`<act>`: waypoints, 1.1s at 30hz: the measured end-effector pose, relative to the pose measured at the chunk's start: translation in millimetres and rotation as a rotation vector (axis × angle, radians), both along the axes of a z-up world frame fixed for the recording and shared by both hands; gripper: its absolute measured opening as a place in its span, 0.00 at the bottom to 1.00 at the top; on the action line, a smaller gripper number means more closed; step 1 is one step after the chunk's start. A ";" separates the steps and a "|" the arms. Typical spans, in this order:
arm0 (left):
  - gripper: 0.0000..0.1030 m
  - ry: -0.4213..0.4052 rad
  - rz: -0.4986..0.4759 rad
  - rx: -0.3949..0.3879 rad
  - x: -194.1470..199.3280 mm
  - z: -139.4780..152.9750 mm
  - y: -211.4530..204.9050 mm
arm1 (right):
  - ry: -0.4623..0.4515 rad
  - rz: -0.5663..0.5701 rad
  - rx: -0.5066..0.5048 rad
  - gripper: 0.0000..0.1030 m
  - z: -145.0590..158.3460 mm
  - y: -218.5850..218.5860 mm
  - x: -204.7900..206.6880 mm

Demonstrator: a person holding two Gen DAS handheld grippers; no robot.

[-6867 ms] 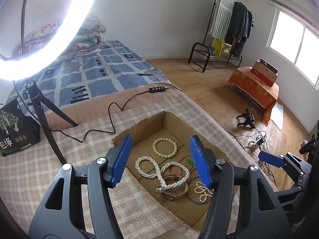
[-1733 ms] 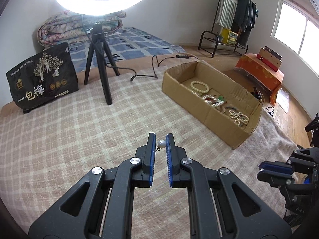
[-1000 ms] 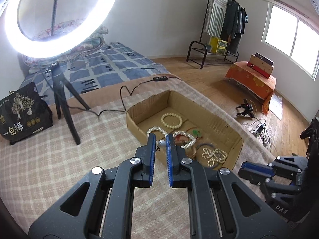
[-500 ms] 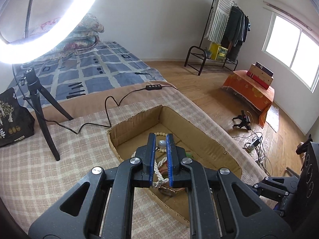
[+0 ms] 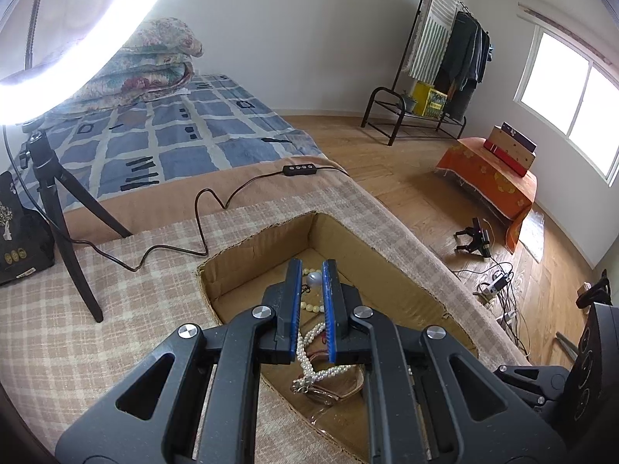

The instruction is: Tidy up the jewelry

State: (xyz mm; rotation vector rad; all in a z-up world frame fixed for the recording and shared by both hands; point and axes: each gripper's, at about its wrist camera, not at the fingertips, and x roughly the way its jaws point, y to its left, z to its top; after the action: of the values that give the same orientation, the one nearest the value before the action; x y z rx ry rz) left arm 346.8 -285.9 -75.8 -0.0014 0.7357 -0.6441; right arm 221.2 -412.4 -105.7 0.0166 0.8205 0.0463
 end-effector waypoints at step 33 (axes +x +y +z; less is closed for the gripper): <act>0.77 -0.042 0.060 -0.016 -1.9 15.8 1.5 | -0.018 -0.054 -0.057 0.77 5.5 5.9 -2.6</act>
State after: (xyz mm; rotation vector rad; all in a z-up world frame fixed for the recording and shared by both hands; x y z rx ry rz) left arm 344.9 -284.4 -60.0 -0.0243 0.6879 -0.5906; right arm 218.6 -406.5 -100.1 -0.0153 0.8025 -0.0276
